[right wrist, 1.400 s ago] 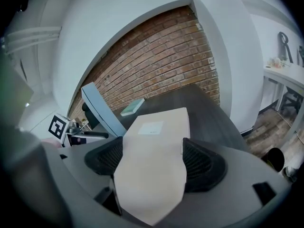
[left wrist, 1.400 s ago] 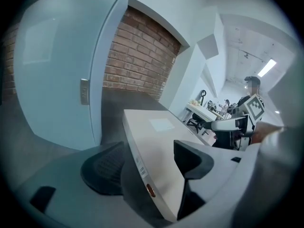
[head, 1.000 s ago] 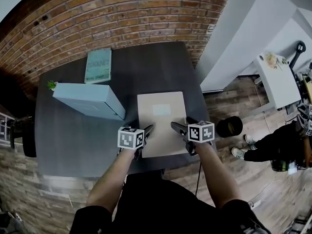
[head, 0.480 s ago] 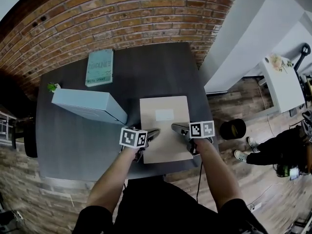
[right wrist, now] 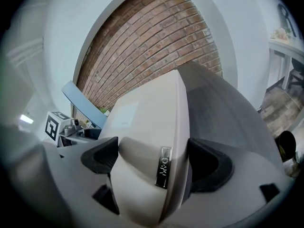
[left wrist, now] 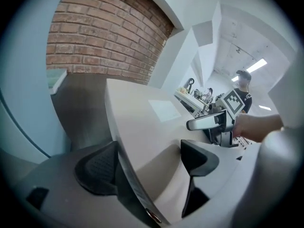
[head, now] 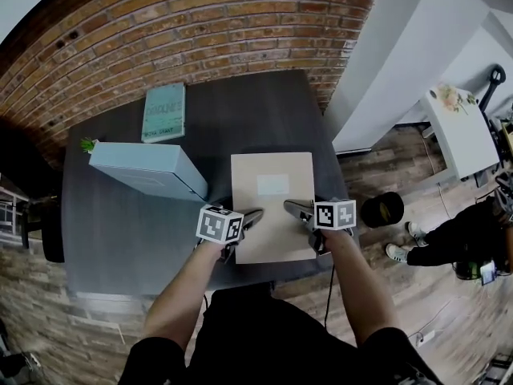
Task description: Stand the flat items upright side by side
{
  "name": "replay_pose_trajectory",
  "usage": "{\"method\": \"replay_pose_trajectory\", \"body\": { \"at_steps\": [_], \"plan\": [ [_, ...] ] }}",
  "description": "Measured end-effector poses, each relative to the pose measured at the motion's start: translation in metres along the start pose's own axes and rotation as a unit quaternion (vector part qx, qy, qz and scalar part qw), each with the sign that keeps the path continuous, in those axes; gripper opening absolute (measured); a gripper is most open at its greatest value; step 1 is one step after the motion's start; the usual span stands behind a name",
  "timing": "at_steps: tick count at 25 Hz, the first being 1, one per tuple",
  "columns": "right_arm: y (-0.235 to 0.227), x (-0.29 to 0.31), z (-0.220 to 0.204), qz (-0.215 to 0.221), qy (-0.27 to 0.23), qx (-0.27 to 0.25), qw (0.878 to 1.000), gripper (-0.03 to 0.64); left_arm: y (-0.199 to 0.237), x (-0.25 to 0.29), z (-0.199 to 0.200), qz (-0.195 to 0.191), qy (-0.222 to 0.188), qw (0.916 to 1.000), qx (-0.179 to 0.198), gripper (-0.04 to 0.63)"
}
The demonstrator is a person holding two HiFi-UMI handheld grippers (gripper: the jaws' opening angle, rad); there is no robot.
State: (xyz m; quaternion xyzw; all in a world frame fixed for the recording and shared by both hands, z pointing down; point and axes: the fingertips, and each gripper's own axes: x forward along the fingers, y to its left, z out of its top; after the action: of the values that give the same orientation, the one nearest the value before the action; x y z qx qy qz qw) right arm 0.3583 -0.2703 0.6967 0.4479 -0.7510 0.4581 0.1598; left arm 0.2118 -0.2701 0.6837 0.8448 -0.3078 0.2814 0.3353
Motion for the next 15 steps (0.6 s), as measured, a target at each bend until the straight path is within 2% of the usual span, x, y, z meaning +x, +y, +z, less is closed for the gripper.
{"method": "replay_pose_trajectory", "body": {
  "at_steps": [9, 15],
  "plan": [
    [0.039, -0.043, 0.010, 0.029, -0.069, -0.031, 0.997, 0.446, -0.023, -0.049, 0.022, 0.029, -0.058, 0.9958, 0.064, 0.416],
    [0.064, -0.070, -0.006, 0.067, -0.092, -0.025, 0.993, 0.401, -0.035, -0.079, 0.011, 0.025, -0.062, 0.9919, 0.108, 0.402]
  ]
}}
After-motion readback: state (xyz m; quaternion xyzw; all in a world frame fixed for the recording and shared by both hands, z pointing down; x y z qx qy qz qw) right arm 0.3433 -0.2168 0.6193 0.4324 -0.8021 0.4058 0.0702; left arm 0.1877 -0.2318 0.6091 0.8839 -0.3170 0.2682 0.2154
